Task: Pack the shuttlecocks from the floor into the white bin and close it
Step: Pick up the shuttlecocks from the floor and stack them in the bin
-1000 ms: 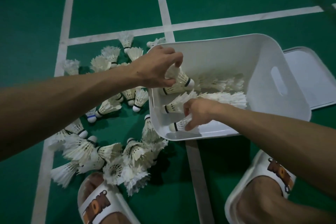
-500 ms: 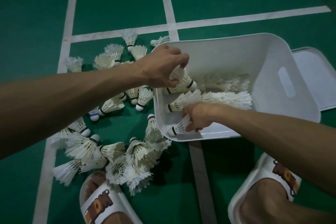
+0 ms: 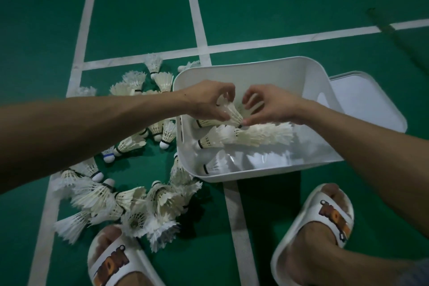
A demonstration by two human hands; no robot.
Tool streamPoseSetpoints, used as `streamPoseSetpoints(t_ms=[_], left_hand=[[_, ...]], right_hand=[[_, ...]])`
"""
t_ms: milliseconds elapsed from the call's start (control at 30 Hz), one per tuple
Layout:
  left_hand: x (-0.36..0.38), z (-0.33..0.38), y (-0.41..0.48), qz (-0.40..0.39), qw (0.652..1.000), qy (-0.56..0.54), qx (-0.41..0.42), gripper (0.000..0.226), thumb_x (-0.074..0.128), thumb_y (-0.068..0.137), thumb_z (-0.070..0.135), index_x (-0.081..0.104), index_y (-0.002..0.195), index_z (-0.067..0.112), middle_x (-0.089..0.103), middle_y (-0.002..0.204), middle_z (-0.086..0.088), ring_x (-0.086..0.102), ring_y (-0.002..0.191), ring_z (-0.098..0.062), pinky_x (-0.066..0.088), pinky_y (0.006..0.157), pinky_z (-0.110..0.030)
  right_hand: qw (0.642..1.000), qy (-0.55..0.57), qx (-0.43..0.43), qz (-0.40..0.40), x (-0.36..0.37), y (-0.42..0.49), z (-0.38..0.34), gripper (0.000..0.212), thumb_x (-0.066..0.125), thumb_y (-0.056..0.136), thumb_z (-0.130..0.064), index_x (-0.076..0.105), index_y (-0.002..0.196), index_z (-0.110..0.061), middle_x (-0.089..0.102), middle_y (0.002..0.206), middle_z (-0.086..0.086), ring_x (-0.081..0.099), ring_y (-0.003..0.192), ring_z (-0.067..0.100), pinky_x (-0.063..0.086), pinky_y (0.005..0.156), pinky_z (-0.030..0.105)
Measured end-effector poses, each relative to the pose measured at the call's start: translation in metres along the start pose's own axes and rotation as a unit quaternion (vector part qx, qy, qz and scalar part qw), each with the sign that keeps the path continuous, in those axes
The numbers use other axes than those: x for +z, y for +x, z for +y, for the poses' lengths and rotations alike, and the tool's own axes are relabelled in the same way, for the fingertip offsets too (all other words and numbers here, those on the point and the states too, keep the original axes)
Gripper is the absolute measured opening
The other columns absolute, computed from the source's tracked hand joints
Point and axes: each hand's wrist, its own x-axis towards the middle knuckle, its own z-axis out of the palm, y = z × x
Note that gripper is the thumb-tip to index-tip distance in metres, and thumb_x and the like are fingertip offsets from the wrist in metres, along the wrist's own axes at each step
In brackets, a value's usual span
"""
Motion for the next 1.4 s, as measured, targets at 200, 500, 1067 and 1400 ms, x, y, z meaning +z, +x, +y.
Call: streamPoseSetpoints(t_ms=[200, 500, 1067, 1400], left_hand=[[0.002, 0.007, 0.0, -0.008, 0.996, -0.084, -0.025, 0.047, 0.073, 0.081, 0.034, 0.051, 0.12, 0.019, 0.055, 0.125, 0.0, 0.051, 0.1, -0.013, 0.036, 0.08, -0.025], [0.007, -0.01, 0.001, -0.077, 0.996, -0.043, -0.019, 0.063, 0.081, 0.073, 0.024, 0.044, 0.125, 0.027, 0.052, 0.13, 0.001, 0.051, 0.106, -0.017, 0.042, 0.088, -0.031], [0.014, -0.018, 0.012, -0.128, 0.991, 0.043, -0.017, 0.063, 0.077, 0.078, 0.026, 0.045, 0.132, 0.024, 0.053, 0.133, -0.004, 0.052, 0.112, -0.023, 0.044, 0.098, -0.044], [0.014, -0.023, 0.014, -0.135, 0.99, 0.033, -0.029, 0.063, 0.077, 0.078, 0.027, 0.045, 0.132, 0.025, 0.052, 0.135, -0.004, 0.052, 0.112, -0.023, 0.043, 0.098, -0.042]], right_hand=[[0.995, -0.056, -0.054, 0.066, 0.024, -0.003, -0.009, 0.063, 0.086, 0.068, -0.028, 0.042, 0.113, -0.025, 0.058, 0.104, -0.002, 0.063, 0.089, 0.018, 0.053, 0.068, 0.024], [0.999, -0.037, -0.034, 0.001, 0.018, -0.003, 0.007, 0.084, 0.081, 0.073, -0.009, 0.031, 0.135, -0.034, 0.057, 0.115, 0.019, 0.067, 0.082, 0.033, 0.06, 0.071, 0.047], [0.967, -0.249, -0.033, -0.04, 0.01, 0.004, 0.017, 0.051, 0.079, 0.075, -0.036, 0.057, 0.12, -0.026, 0.049, 0.124, -0.005, 0.044, 0.108, 0.013, 0.036, 0.095, 0.033], [0.949, -0.294, 0.004, -0.119, 0.034, 0.015, 0.027, 0.053, 0.077, 0.074, -0.047, 0.061, 0.118, -0.023, 0.06, 0.119, 0.001, 0.064, 0.091, 0.019, 0.051, 0.075, 0.03]])
